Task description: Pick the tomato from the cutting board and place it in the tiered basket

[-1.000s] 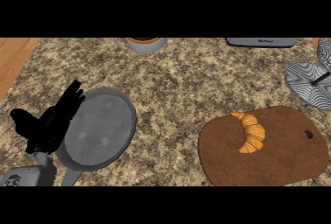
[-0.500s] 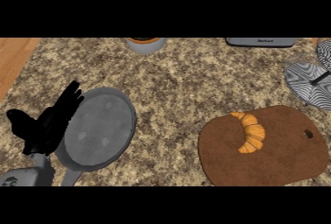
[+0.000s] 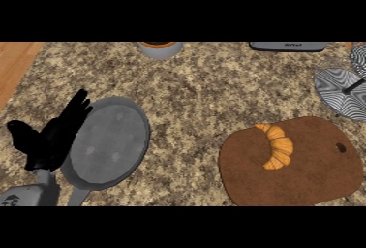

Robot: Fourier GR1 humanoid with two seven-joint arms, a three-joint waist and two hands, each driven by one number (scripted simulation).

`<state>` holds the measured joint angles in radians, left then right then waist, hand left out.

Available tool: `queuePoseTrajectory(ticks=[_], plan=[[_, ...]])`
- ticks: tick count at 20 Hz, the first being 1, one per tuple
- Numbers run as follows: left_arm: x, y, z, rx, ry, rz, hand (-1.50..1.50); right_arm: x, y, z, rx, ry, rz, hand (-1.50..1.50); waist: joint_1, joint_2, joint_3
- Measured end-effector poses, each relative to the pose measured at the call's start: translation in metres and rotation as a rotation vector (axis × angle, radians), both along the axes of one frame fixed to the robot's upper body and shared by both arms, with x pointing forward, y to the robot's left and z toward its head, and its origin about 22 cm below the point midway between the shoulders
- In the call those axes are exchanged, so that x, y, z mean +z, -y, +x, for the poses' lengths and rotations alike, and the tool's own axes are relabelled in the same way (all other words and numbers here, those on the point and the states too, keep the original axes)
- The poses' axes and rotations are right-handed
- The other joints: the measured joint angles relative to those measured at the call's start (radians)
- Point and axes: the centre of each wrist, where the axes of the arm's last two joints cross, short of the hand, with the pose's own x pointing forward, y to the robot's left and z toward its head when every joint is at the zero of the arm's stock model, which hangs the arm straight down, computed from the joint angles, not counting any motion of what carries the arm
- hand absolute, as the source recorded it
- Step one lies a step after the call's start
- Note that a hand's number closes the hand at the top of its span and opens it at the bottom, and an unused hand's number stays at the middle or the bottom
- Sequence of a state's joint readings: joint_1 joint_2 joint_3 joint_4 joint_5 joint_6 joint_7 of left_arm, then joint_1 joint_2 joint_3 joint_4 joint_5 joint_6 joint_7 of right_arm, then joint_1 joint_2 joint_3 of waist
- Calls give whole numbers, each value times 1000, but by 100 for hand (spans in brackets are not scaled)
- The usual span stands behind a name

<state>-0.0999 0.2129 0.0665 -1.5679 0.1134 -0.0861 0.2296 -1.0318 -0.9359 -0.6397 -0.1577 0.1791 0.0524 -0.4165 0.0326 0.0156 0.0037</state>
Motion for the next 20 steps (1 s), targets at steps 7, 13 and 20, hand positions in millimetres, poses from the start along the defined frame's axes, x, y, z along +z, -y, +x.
queuePoseTrajectory(ticks=[7,13,20], plan=[[-1,3,0,-2,0,-2,0,21,48,-50,-143,98,94,-150,-2,3,1],[-4,2,-6,8,6,0,0,32,86,-104,-229,125,121,-150,-4,4,3],[-4,-2,-6,15,6,-3,0,42,113,-157,-258,140,112,-150,-13,5,7]])
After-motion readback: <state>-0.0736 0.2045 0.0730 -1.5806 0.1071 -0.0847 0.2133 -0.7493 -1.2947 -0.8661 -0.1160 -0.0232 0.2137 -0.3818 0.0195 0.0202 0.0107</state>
